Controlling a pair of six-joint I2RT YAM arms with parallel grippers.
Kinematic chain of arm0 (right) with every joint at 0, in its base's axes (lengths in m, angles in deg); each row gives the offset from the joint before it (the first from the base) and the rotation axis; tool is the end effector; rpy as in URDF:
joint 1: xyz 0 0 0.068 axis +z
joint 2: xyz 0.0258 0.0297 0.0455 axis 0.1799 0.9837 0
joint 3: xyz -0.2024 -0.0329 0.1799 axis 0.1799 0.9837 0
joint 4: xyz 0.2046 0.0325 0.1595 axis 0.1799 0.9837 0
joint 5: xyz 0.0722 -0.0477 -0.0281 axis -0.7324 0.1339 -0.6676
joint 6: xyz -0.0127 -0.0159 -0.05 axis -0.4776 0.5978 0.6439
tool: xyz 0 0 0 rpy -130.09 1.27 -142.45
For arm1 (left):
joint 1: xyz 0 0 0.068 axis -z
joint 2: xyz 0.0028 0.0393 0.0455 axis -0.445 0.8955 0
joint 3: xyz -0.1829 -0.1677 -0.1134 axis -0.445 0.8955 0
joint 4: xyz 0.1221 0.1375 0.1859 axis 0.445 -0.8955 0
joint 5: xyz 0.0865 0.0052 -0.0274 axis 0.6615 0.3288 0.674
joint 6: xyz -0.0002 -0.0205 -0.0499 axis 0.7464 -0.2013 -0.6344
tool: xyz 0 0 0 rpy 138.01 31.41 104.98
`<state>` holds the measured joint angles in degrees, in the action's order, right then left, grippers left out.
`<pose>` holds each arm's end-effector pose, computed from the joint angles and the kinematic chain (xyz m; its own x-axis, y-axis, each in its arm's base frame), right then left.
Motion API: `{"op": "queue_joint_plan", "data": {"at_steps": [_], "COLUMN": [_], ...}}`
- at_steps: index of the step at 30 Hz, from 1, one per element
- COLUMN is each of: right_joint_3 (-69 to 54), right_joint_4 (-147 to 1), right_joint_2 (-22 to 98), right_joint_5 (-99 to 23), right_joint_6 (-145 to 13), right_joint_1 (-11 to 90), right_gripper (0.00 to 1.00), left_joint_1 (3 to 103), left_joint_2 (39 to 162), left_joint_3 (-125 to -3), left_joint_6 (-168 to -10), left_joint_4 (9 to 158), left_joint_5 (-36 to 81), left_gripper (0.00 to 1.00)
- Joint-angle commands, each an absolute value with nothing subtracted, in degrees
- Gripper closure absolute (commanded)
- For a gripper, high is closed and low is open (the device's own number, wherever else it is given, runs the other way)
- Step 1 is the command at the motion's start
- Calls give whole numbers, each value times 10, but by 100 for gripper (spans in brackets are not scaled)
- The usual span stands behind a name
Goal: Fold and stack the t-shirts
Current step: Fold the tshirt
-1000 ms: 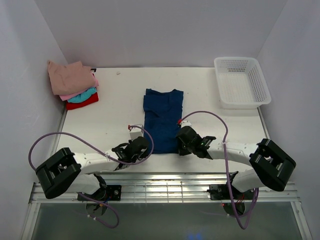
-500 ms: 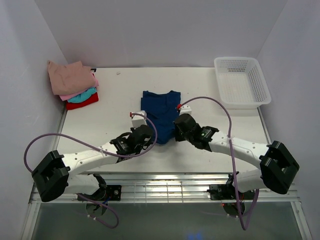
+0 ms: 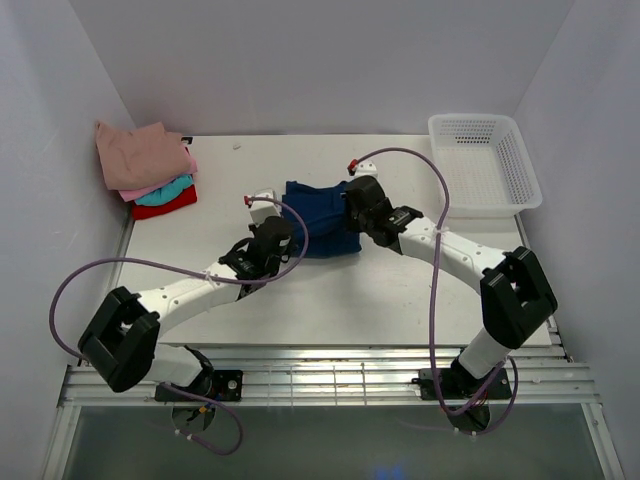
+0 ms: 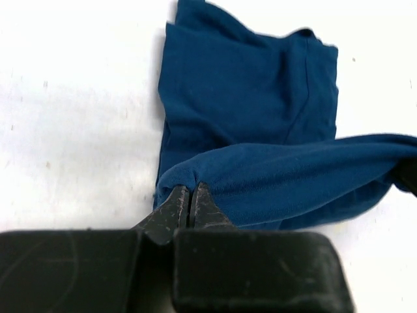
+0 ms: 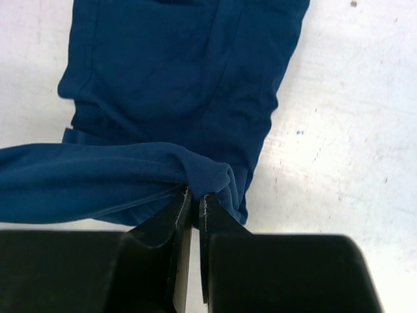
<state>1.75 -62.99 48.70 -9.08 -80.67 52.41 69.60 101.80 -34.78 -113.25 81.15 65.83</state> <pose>0.2777 0.2331 0.2658 -0.5519 -0.0355 -0.8332 -0.2204 0.9698 0.1047 0.2194 -0.1776 0.2287 -0.4496 -0.2435 -0.8594 -0.0680 0.9687 -0.2389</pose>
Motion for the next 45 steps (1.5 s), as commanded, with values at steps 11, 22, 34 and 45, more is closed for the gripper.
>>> {"op": "queue_joint_plan", "data": {"at_steps": [11, 22, 34, 45], "right_joint_3": [-134, -242, -372, -414], "right_joint_4": [-645, -641, -614, -694], "right_joint_2": [624, 694, 810, 905], "right_joint_5": [-134, -170, -206, -223], "right_joint_6": [-732, -710, -694, -655], "right_joint_1": [451, 416, 379, 366], "right_gripper": [92, 92, 92, 68], "left_joint_1": [599, 553, 521, 513], "left_joint_2": [1205, 1279, 1398, 1439], "left_joint_3": [-497, -573, -685, -720], "left_joint_6": [-1038, -1030, -1018, -1008], "left_joint_4": [913, 920, 920, 935], "left_joint_5": [548, 514, 479, 543], "left_gripper": [100, 100, 100, 72]}}
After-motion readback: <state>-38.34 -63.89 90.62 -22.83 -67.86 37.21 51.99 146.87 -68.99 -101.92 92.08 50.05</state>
